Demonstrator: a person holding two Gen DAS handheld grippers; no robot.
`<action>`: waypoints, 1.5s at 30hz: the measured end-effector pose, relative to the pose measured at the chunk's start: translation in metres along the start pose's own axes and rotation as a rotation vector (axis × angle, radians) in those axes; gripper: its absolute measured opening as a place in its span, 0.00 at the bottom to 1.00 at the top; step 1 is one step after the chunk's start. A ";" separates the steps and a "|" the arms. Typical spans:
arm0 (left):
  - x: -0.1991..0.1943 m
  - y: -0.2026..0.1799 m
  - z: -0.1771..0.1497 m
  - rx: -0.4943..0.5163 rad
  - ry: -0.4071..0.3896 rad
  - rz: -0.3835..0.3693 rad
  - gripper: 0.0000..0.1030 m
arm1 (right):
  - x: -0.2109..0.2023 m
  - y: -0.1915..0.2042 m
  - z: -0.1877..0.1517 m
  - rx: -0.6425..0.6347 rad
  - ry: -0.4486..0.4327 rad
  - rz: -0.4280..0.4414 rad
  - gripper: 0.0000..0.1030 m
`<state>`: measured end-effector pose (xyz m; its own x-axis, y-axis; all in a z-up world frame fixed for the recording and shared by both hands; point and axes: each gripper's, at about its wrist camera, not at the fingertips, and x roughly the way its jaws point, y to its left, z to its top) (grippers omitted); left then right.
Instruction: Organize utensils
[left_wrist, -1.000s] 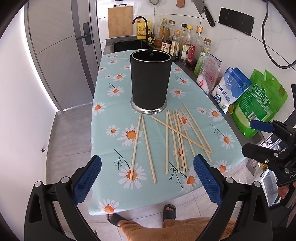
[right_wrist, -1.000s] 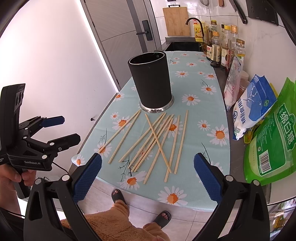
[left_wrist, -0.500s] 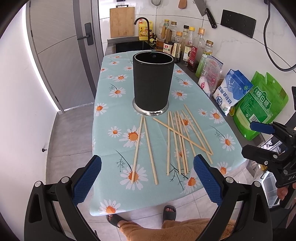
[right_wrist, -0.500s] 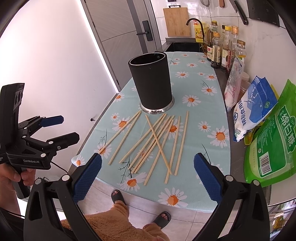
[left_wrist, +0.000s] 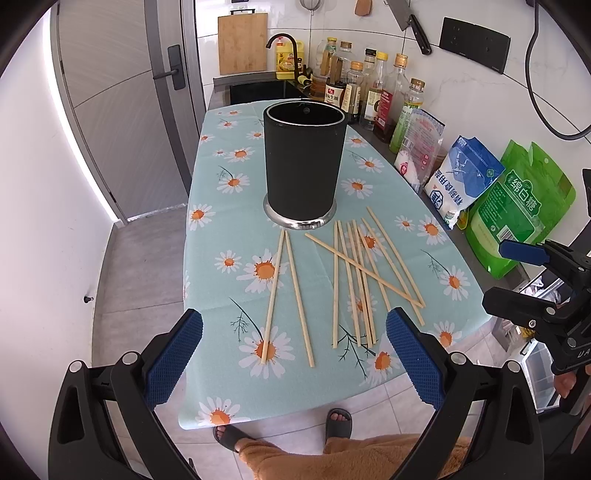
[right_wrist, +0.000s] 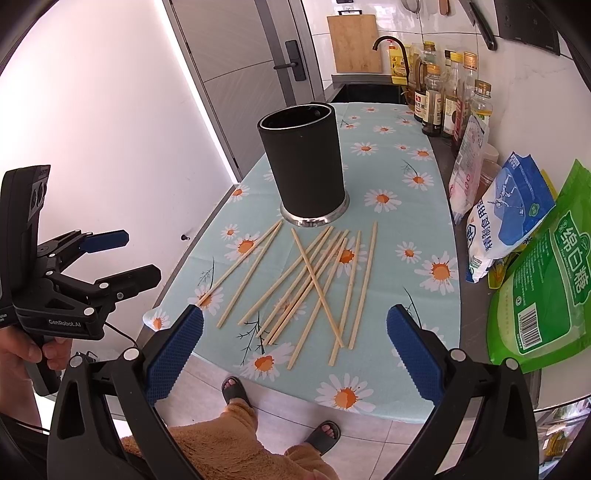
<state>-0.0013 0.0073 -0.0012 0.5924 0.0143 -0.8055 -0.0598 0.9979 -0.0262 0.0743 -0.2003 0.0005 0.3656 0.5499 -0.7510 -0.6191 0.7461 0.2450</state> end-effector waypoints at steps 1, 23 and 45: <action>0.000 0.000 0.000 -0.002 0.000 -0.001 0.94 | 0.000 0.000 0.000 -0.001 0.000 -0.001 0.96; 0.000 0.000 -0.001 0.005 0.004 0.001 0.94 | 0.001 0.004 0.001 -0.007 0.000 0.001 0.96; 0.013 0.011 0.008 0.013 0.045 -0.048 0.94 | 0.019 0.000 0.009 -0.043 0.054 0.003 0.96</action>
<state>0.0121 0.0188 -0.0077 0.5572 -0.0363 -0.8296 -0.0214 0.9981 -0.0580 0.0870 -0.1863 -0.0082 0.3263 0.5302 -0.7826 -0.6499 0.7270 0.2216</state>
